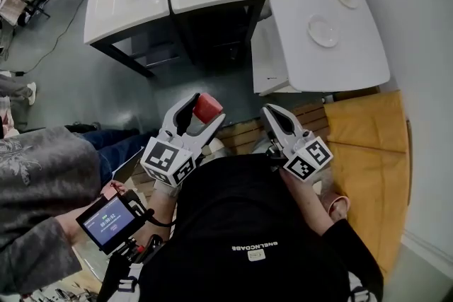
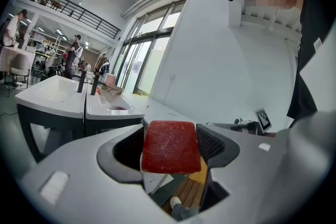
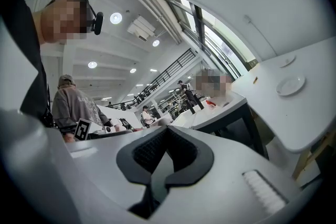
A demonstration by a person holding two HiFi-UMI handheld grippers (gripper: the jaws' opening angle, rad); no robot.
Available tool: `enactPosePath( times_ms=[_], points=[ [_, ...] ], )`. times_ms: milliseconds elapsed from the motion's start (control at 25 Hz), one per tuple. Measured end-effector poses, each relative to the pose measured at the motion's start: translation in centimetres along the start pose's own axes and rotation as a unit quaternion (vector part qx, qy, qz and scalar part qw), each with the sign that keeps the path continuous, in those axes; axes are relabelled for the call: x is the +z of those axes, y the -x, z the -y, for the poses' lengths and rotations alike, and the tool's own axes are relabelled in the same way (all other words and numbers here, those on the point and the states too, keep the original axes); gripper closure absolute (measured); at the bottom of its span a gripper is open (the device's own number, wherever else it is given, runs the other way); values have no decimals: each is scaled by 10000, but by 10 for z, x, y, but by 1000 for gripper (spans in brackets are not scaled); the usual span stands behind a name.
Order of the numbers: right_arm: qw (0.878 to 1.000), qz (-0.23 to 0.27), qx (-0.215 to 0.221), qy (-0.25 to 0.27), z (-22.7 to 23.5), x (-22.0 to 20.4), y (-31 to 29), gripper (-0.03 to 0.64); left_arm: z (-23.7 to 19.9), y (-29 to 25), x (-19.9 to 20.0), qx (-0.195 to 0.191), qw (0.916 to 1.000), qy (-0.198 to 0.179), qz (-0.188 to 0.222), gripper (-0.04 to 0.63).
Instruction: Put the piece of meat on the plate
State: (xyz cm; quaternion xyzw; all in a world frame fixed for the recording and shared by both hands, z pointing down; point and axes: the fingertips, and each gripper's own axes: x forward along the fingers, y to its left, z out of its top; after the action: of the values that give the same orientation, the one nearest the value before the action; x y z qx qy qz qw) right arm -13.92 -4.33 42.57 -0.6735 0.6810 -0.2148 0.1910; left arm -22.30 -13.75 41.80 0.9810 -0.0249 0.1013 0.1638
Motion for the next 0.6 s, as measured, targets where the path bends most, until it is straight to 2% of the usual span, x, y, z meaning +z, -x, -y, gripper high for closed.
enactPosePath(
  times_ms=[360,600],
  points=[
    [10000,62,-59,-15,20,37,12,612,9,-29,25,36,10000,9,14,264],
    [9999,94,-55,-69,72,57,22,612,14,-81,23,106,9999,34,7,264]
  ],
)
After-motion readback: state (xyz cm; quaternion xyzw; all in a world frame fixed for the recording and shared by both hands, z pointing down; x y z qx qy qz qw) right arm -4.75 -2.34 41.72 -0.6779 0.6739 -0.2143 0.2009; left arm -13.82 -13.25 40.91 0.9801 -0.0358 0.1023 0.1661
